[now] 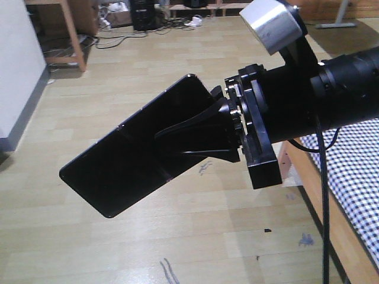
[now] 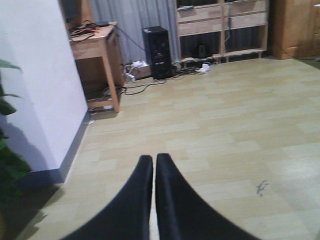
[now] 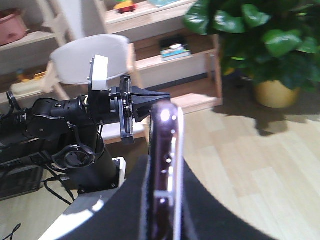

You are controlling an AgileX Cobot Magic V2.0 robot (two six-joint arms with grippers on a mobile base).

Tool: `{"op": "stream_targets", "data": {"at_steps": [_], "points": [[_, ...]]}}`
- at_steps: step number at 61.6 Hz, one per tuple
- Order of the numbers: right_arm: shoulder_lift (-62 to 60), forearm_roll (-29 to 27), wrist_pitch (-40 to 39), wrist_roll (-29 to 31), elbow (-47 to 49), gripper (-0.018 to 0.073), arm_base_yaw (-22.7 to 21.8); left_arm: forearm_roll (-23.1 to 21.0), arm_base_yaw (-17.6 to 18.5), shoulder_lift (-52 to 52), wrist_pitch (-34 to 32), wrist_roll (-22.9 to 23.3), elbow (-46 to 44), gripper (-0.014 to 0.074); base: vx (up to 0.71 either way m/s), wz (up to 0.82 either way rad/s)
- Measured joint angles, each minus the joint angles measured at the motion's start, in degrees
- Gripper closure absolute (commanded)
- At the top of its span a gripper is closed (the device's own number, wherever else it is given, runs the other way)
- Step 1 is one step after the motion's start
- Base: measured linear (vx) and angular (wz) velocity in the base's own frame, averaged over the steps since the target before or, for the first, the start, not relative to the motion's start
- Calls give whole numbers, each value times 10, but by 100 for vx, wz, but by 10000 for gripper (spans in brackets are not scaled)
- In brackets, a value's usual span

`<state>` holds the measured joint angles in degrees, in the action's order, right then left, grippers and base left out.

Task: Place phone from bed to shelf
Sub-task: 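Hold the phone in the right gripper while the base turns away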

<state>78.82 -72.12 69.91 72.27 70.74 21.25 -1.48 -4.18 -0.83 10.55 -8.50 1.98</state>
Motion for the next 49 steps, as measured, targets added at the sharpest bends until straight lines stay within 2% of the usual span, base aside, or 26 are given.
{"op": "stream_targets", "data": {"at_steps": [20, 49], "points": [[0, 0, 0, 0, 0, 561, 0, 0, 0, 0, 0, 0, 0, 595, -6, 24], [0, 0, 0, 0, 0, 561, 0, 0, 0, 0, 0, 0, 0, 595, 2, -2]]}}
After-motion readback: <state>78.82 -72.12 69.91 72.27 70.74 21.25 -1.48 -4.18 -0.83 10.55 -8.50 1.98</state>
